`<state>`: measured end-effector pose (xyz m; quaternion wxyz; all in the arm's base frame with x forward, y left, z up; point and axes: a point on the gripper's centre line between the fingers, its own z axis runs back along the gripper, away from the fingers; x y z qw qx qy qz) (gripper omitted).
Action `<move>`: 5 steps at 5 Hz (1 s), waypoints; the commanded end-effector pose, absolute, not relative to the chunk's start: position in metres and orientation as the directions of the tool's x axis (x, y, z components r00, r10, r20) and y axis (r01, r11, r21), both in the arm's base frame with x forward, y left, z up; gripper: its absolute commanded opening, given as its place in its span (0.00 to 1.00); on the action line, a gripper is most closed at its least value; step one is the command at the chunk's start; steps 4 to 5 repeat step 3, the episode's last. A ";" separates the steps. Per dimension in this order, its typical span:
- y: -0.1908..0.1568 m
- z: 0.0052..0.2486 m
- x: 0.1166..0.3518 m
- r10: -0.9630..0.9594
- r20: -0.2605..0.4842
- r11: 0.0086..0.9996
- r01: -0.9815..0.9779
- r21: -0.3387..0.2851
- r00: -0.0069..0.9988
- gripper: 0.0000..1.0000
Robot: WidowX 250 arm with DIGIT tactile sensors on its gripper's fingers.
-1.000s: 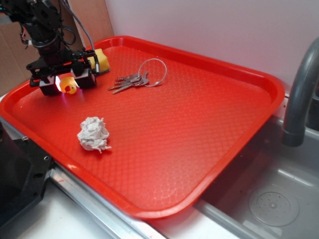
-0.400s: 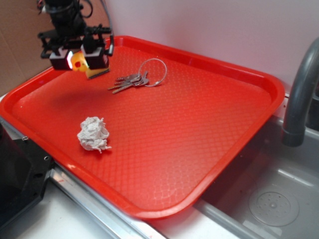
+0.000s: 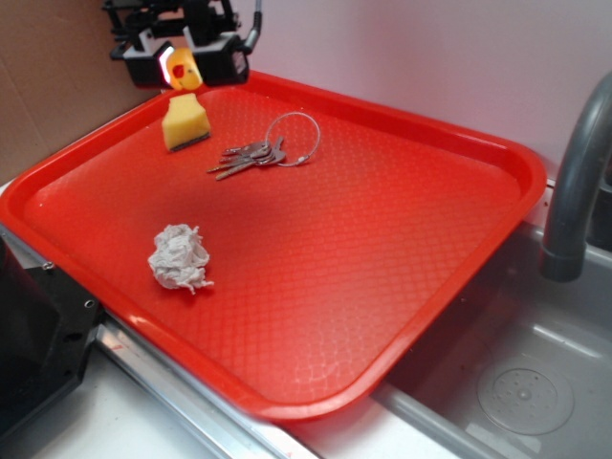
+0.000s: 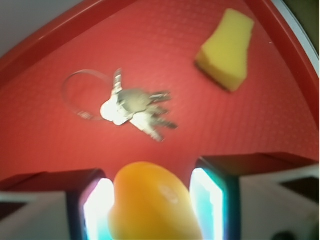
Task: Grab the yellow duck.
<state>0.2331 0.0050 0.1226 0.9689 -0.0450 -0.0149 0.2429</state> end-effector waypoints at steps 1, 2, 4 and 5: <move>-0.032 0.175 0.221 0.408 0.105 0.909 -0.392 -0.140 0.907 0.00; -0.044 0.176 0.209 0.370 0.122 0.919 -0.344 -0.190 0.921 0.00; -0.026 0.176 0.221 0.409 0.071 0.899 -0.389 -0.200 0.910 0.00; -0.026 0.176 0.221 0.409 0.071 0.899 -0.389 -0.200 0.910 0.00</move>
